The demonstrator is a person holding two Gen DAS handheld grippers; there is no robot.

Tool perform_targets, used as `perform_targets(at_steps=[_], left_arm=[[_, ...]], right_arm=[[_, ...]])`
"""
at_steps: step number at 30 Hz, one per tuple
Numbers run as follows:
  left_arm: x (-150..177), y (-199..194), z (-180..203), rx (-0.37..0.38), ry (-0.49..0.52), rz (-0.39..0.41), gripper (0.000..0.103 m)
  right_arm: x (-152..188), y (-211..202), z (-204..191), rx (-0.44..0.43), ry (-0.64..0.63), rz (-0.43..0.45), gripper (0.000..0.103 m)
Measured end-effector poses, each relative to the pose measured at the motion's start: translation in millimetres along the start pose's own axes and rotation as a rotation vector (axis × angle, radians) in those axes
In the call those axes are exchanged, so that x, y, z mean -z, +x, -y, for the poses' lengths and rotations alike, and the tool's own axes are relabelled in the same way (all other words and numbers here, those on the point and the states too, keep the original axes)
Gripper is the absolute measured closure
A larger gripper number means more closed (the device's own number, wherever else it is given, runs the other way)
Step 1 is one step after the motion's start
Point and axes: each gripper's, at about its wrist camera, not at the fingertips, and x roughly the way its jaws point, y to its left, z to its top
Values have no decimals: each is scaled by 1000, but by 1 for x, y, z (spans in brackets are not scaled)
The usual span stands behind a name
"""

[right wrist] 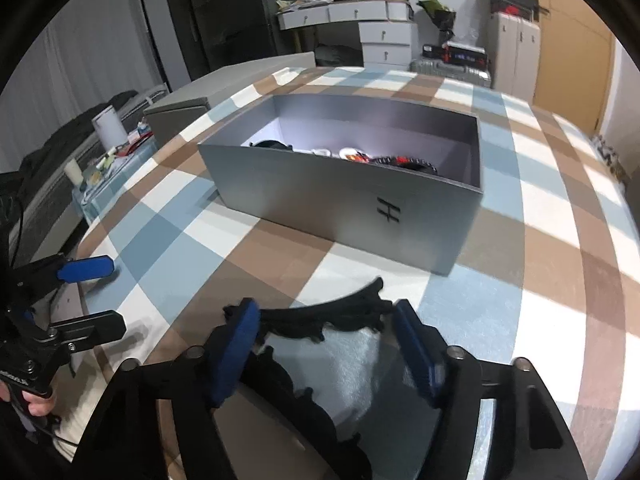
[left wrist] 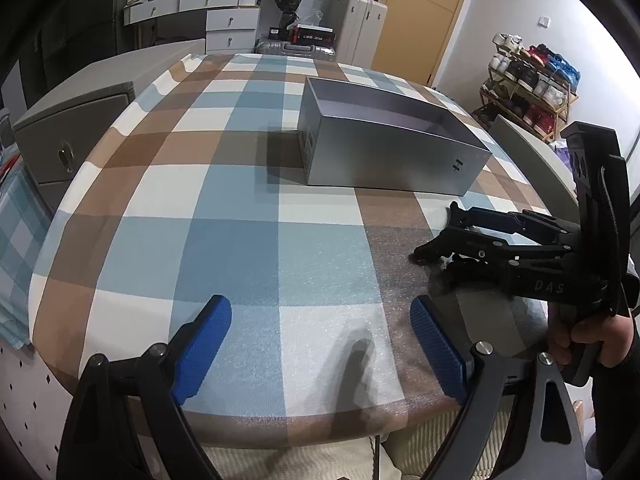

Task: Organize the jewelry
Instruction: 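Grasp the long black comb hair clip with the right tool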

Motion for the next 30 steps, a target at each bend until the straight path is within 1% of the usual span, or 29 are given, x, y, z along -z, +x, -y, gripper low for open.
perform_targets(at_steps=[4,5,7,8,10,12,18,21,23,29,30], left_arm=[[-3,1,5,-1,14,-1,15],[-3,1,6,-1,16,-1,15],[-3,2,7,-1,19,-2,15],[-3,2,7,1,18,-3,15],[-2,3,8,3,18,-7,15],[-1,3,6,6,18,-10,15],[1,1,-4,12,-15,-3,15],[2,-2,-9,14,-29,7,15],[2,-3,-12,17,-37,10,15],[4,-3,-18,18,-53,9,15],[5,-3,-19,19,-54,8,15]], right_arm=[[-1,0,-1,5,-6,-5,34],[-1,0,-1,0,-3,-8,30],[-4,2,-3,-6,-11,-21,28],[-5,4,-4,-3,-10,-24,24],[-7,6,-4,1,-6,-32,20],[-9,10,-8,6,-17,-46,14],[-10,15,-24,-8,-47,-64,9],[-9,16,-30,-21,-37,-73,8],[-9,17,-35,-36,-42,-79,3],[-2,24,-55,72,-145,-80,4],[-1,24,-56,79,-151,-73,4]])
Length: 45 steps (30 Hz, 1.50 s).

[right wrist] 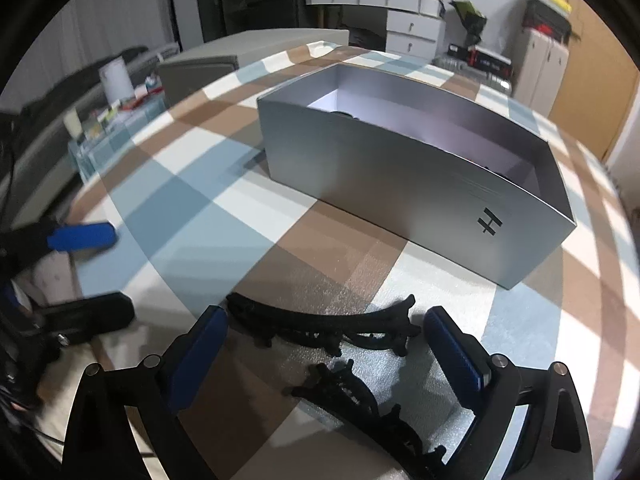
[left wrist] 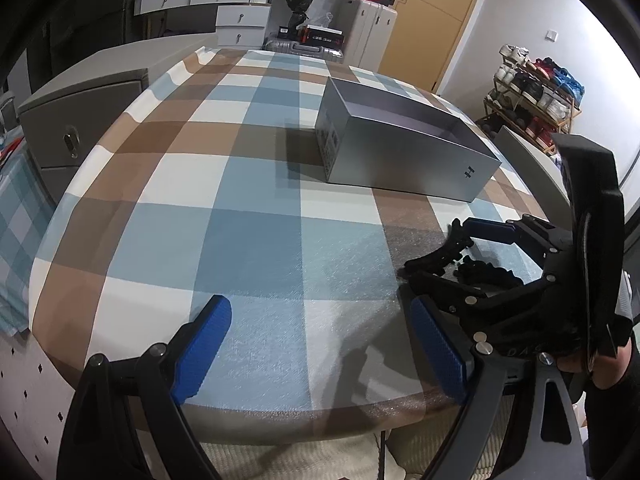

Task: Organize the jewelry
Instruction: 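Grasp the long black comb hair clip with the right tool, then lift the long clip with the right tool while the left tool grasps the black claw clip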

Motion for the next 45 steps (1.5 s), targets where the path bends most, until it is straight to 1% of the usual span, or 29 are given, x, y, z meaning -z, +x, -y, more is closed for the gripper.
perform_targets(at_steps=[1,2,3,4,5,6,9,13,18,20,23,27,30,33,36,38,41,44,45], left_arm=[[0,0,0,1,-1,-2,15],[1,1,-1,2,-3,-4,15],[1,1,-1,2,-3,-6,15],[1,1,-1,3,-3,-7,15],[1,1,0,3,-1,-9,15],[1,2,1,3,1,-11,15],[0,2,2,1,10,-13,15],[-1,5,5,-2,17,-20,15],[-5,9,13,-2,43,-32,15],[-8,10,20,5,62,-32,15],[-13,13,33,38,93,-33,15],[-16,18,60,98,160,-43,15],[-17,26,78,142,206,-70,15],[-17,37,94,157,237,-101,15],[-18,45,108,170,265,-120,15],[-18,50,116,158,276,-127,15],[-17,54,126,158,283,-138,15],[-16,57,135,117,300,-134,15],[-16,58,137,116,305,-136,15]], right_arm=[[0,0,1,-2,10,2,6],[0,-1,1,6,16,8,11],[0,-2,2,7,21,14,12],[1,-3,4,4,31,19,17],[1,-4,5,12,35,26,27],[1,-5,7,23,39,34,32],[4,-9,13,-1,63,50,31],[8,-13,16,-9,77,74,32],[14,-35,33,-19,143,155,31],[19,-49,47,-31,189,197,31],[26,-68,67,-36,253,246,31],[37,-89,92,-31,334,295,31],[46,-102,107,-16,376,325,31],[56,-111,118,-2,407,345,31],[66,-113,127,-6,439,351,31],[72,-113,132,-8,457,351,31],[79,-113,137,-22,477,355,31],[84,-113,141,-34,489,362,31],[85,-113,142,-37,492,364,31]])
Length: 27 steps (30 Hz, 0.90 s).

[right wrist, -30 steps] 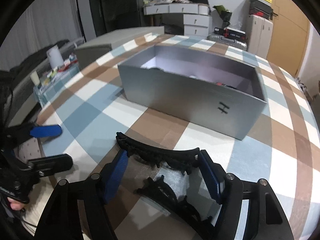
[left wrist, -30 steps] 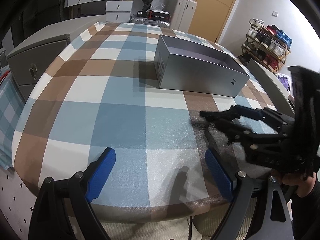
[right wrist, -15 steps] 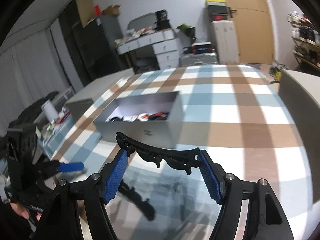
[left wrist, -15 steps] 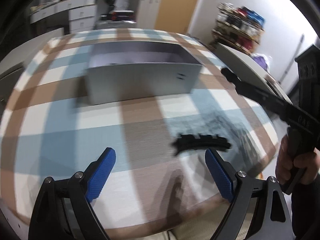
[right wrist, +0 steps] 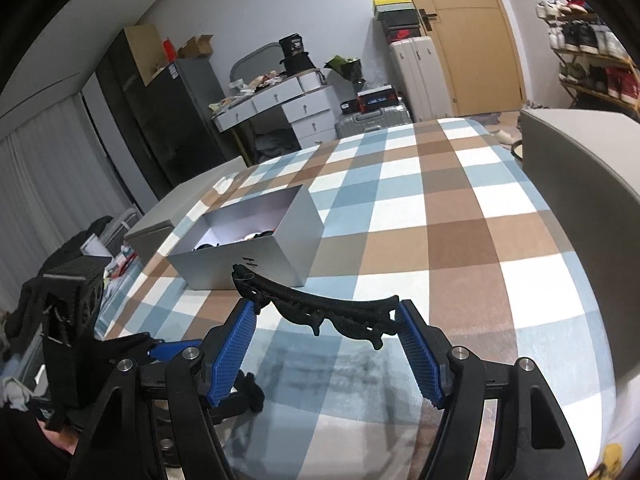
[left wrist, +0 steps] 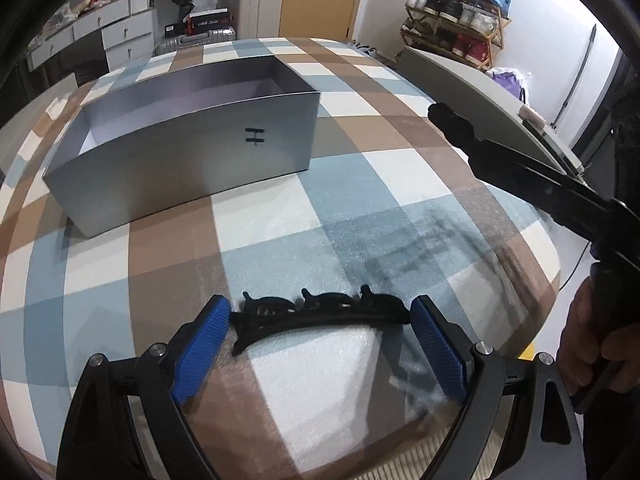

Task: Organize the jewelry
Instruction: 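Lift the long clip with the right tool while the left tool grasps the black claw clip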

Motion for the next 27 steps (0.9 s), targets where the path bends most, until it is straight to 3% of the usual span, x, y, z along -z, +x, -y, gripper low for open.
perform_targets(at_steps=[9,17,19,22,24,27], left_arm=[[-1,4,10,-34,27,2,14],[7,9,25,-95,124,13,15],[7,7,23,-95,110,15,19],[8,3,24,-88,125,30,44],[8,1,27,-73,146,33,68],[8,0,30,-51,174,31,87]], right_arm=[[4,-1,4,-38,14,7,31],[6,-1,7,-50,30,8,31],[6,-2,7,-49,29,8,31],[6,-1,7,-49,29,4,31],[7,-1,5,-50,28,1,31],[8,1,2,-55,28,-3,31]])
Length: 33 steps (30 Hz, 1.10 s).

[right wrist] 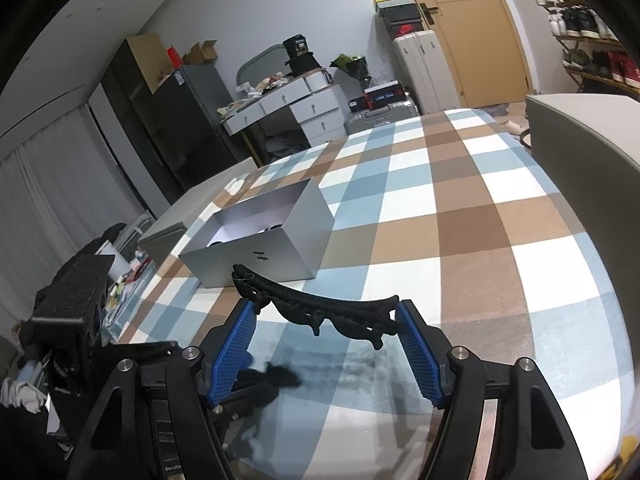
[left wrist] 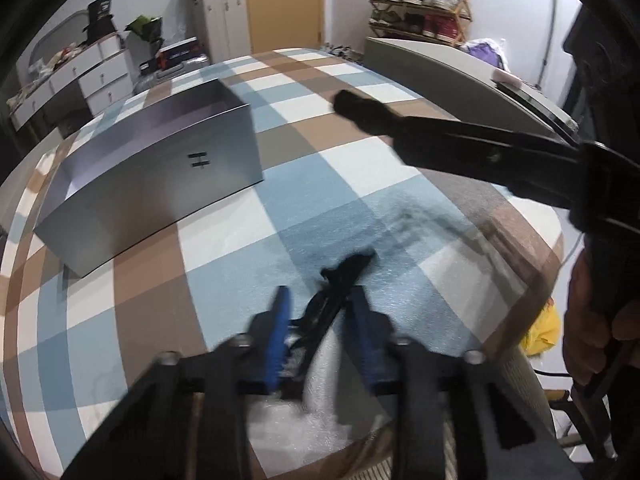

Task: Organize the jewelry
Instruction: 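Lift the long clip with the right tool while the left tool grasps the black claw clip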

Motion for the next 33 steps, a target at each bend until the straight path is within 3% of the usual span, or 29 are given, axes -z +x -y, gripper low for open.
perform_targets(at_steps=[6,11,21,33], left_arm=[[-2,-2,-14,71,-41,5,90],[-6,-15,-26,88,-90,61,90],[-19,-50,-45,50,-127,179,90],[-43,-65,-105,-23,-225,269,90]], right_arm=[[1,1,-3,1,-5,-1,31],[-3,1,6,9,35,8,31],[-16,3,-4,-13,33,23,31],[-63,29,-47,-113,-41,57,31]])
